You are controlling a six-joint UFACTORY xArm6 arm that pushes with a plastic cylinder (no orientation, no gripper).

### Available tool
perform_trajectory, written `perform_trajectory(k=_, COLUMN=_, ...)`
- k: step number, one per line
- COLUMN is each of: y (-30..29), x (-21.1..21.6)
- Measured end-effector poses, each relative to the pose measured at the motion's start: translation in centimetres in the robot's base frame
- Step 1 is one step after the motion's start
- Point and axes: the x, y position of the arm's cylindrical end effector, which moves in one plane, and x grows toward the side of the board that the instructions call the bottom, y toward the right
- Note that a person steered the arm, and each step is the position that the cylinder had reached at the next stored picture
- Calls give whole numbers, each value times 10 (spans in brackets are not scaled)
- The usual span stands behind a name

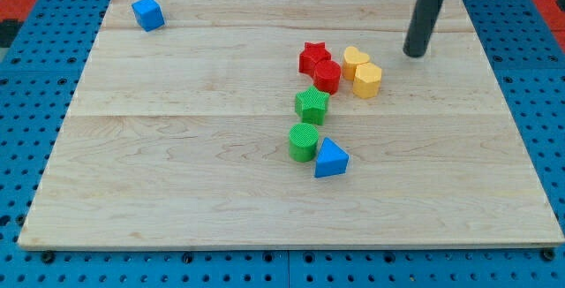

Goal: Move the blue triangle to the bottom of the green circle

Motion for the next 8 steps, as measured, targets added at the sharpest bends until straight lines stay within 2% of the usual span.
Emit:
perform_trajectory(k=2, y=-20, x=102)
perform_trajectory(k=3, y=-70, x=138)
perform_trajectory(k=4, y=-119, x=128)
perform_trajectory(k=5, y=-100, x=154)
perform_trajectory(k=6, y=-115, x=186)
perform_trajectory(k=8, y=-132, x=188)
